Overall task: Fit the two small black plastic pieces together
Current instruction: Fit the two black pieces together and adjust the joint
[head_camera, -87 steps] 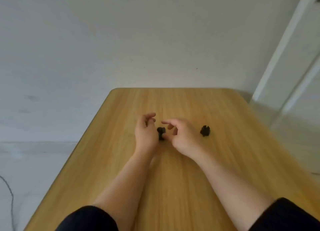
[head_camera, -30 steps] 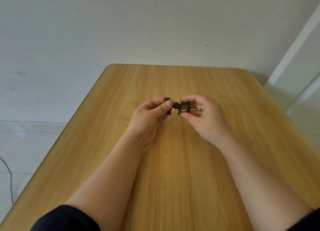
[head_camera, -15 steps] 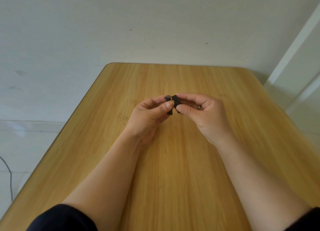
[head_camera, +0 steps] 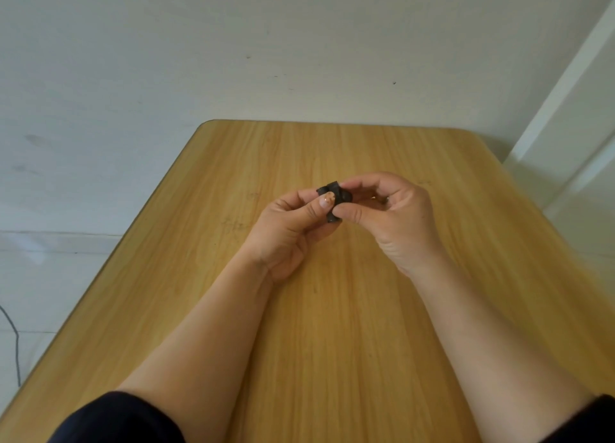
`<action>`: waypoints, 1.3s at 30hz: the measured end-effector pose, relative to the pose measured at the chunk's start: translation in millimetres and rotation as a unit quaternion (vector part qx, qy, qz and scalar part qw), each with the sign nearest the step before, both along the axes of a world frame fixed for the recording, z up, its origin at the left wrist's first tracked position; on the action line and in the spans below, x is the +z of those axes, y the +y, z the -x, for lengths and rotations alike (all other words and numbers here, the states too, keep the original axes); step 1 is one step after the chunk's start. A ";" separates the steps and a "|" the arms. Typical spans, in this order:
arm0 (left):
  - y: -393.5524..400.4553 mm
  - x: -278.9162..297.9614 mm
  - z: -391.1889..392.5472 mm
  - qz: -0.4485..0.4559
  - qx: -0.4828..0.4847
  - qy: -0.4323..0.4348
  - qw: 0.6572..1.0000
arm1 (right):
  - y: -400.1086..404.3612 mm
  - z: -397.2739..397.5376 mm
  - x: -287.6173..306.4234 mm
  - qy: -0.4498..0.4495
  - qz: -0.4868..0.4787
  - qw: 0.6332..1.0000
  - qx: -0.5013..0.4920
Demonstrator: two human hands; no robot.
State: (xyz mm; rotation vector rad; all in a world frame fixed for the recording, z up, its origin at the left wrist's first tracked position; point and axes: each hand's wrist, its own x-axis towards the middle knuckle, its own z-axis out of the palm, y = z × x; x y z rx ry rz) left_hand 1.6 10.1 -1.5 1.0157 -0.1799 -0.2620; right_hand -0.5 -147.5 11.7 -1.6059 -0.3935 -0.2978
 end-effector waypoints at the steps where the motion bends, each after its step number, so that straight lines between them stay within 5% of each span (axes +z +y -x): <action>1: 0.0 0.0 0.1 0.004 0.001 0.004 1.000 | 0.0 0.0 -0.1 -0.001 0.001 1.000 -0.004; 10: 1.1 -0.1 -4.9 0.029 0.023 0.029 0.999 | -18.9 4.4 -0.3 0.012 0.100 0.988 -0.115; 17: -1.8 0.6 -4.3 0.018 0.055 0.046 0.997 | -47.8 3.5 -2.9 0.186 0.402 0.872 -0.210; 23: -1.9 1.7 -4.4 0.009 0.051 0.049 0.997 | -53.4 1.8 -5.5 0.255 0.364 0.875 -0.189; 31: -1.8 0.7 -5.0 0.019 0.049 0.054 0.997 | -47.6 -0.5 -8.1 0.161 0.306 0.922 -0.172; 39: -0.9 -0.2 -5.6 0.020 0.045 0.046 0.998 | -31.9 6.8 3.1 0.106 0.136 0.984 -0.053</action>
